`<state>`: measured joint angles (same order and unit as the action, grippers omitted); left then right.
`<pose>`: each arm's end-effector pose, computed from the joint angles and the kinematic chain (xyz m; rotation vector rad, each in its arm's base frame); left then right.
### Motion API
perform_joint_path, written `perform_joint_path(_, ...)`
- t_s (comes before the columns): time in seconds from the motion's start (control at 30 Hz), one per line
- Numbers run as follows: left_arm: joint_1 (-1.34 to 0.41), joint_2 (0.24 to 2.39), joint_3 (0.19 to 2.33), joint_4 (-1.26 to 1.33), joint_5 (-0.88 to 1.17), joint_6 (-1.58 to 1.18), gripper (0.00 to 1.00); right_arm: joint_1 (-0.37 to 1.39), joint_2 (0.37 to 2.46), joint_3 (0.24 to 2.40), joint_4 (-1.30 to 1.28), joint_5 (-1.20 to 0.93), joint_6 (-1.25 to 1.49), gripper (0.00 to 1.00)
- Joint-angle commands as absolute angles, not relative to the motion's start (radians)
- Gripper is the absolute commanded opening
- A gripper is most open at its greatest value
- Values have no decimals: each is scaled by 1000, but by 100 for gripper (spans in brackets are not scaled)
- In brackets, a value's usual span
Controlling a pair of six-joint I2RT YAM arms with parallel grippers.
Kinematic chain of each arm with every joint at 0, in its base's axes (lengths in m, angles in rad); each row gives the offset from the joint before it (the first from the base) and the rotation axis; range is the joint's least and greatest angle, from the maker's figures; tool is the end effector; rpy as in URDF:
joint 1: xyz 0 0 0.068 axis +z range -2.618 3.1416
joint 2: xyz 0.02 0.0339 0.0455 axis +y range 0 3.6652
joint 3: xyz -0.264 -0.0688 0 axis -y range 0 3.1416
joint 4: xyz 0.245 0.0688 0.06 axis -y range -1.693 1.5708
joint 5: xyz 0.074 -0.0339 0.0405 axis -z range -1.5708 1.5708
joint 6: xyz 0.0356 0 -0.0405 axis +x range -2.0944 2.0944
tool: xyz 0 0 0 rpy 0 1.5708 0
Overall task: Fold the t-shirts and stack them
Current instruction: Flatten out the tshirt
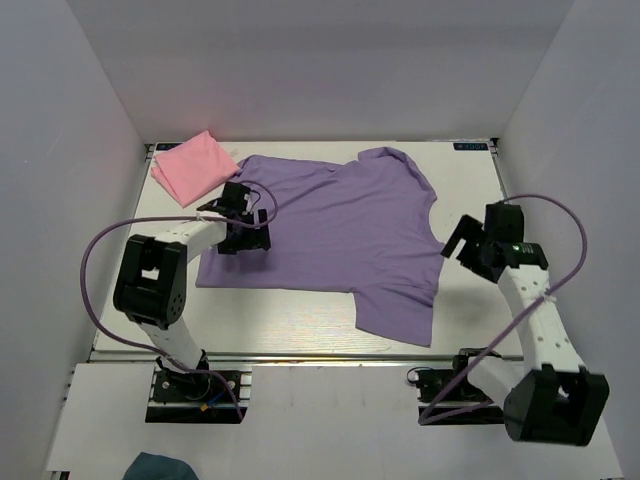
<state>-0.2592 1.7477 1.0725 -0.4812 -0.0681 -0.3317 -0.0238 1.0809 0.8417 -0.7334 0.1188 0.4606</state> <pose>0.3286 -0.0846 0.1668 -0.1182 2.7221 -0.0780 0.2094 -0.0092 0.2563 0.6526 2.4478 0.0222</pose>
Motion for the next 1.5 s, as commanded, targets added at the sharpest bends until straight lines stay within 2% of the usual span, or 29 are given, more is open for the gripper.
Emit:
perform_joint_path(0.0, -265, 1580, 1074, -466, 81, -295, 100, -15, 996, 879, -635, -76, 339, 90)
perform_joint_path(0.1, -265, 1526, 1074, -466, 22, -295, 100, -6, 1052, 911, -566, -173, 308, 90)
perform_joint_path(0.2, -241, 1537, 1202, -538, -102, -348, 100, -2, 1141, 949, -522, -195, 293, 90)
perform_joint_path(0.3, -213, 1635, 1302, -577, -192, -388, 100, 29, 1186, 960, -439, -244, 287, 90)
perform_joint_path(0.4, -141, 1816, 1524, -645, -242, -420, 100, 46, 1219, 988, -359, -258, 284, 90)
perform_joint_path(0.53, -31, 2026, 1756, -727, -275, -463, 100, 51, 1298, 1098, -431, -181, 242, 90)
perform_joint_path(0.8, 100, 2251, 1968, -595, -143, -416, 100, 48, 1383, 1114, -386, -189, 229, 90)
perform_joint_path(0.93, 133, 2396, 2140, -693, -83, -414, 100, 48, 1431, 1163, -442, -149, 210, 90)
perform_joint_path(1.23, 232, 2450, 2123, -666, -29, -462, 100, 43, 1437, 1163, -448, -115, 190, 90)
perform_joint_path(1.4, 287, 2502, 2241, -626, 90, -278, 100, 45, 1425, 1154, -454, -100, 187, 90)
perform_joint_path(1.47, 298, 2575, 2377, -673, 75, -230, 100, 46, 1422, 1154, -460, -95, 186, 90)
